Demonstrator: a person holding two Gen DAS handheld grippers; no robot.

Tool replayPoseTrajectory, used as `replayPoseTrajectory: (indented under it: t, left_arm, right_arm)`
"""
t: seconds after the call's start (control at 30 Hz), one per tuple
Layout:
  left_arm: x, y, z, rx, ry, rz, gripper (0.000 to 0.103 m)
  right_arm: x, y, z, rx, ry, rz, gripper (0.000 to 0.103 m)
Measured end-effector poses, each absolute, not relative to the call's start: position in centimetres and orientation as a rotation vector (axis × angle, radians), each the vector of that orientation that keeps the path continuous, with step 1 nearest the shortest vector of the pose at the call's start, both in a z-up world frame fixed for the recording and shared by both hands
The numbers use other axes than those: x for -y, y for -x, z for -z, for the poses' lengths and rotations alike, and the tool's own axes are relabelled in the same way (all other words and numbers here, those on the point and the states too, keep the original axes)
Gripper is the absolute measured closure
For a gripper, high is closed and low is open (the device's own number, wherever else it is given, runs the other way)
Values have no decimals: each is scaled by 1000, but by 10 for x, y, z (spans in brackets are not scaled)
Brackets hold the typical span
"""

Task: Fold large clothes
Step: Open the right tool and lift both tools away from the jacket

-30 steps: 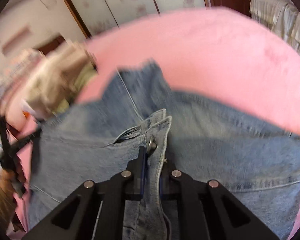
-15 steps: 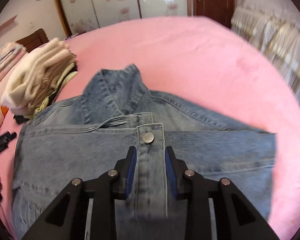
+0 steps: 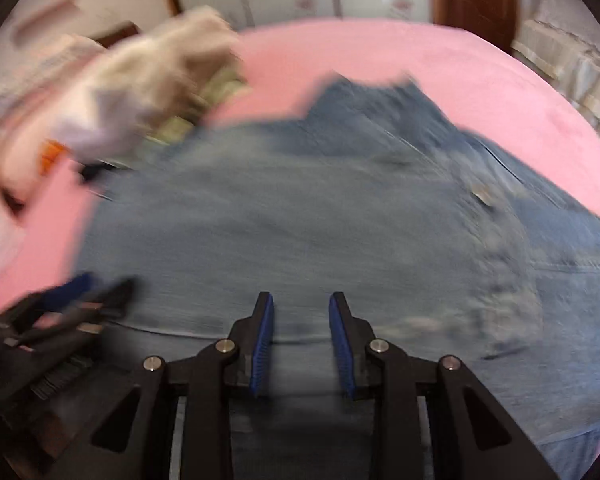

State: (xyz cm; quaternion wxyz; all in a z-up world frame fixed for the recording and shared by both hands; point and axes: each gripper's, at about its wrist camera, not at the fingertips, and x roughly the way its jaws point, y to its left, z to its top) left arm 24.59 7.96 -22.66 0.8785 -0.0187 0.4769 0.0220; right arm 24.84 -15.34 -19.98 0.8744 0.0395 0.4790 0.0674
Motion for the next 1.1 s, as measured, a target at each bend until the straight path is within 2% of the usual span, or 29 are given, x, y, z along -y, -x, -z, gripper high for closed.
replayPoseTrajectory:
  t: [0.07,0.1,0.13,0.2,0.23,0.27,0.3,0.47,0.6,0.7,1.0,1.1]
  left_arm:
    - [-94,-240,228,-956,7,-39,38]
    - [-100,-240,228,-956,-18,-73,30]
    - [-109,-241,229,-964,-34,-126,20]
    - [-127,-240,227,-987,19,-159,16]
    - [-139,-240,226,-1015,73,-166,16]
    - [-147,-239,224,-1035,111,-180,16]
    - [-154,-237,222,-1046,141,-191,16]
    - [-159,-207,192,-1033,198,-190,16]
    - [-147,-177,154,-995,178,-159,16]
    - [-140,-152,123,-958,166,-145,16]
    - [-127,-70,37,-841,127,-112,15]
    - [-121,-44,16,-815,127,-78,11]
  right_arm:
    - [187,-245,202,-995,-80,-39,83]
    - [213,-242,203,-995,-163,-85,95]
    - [231,-239,204,-1005,-249,-127,98]
    - [250,-234,203,-1015,-343,-169,102]
    - [251,-231,199,-1020,-353,-165,101]
    - [251,-227,194,-1031,-325,-108,93]
    - [247,-223,188,-1034,-276,-45,90]
    - [241,-185,146,-941,-325,-103,88]
    - [233,-150,115,-883,-327,-124,69]
    - [227,-117,87,-835,-318,-134,61]
    - [224,-38,30,-730,-276,-128,59]
    - [221,-18,20,-712,-265,-129,58]
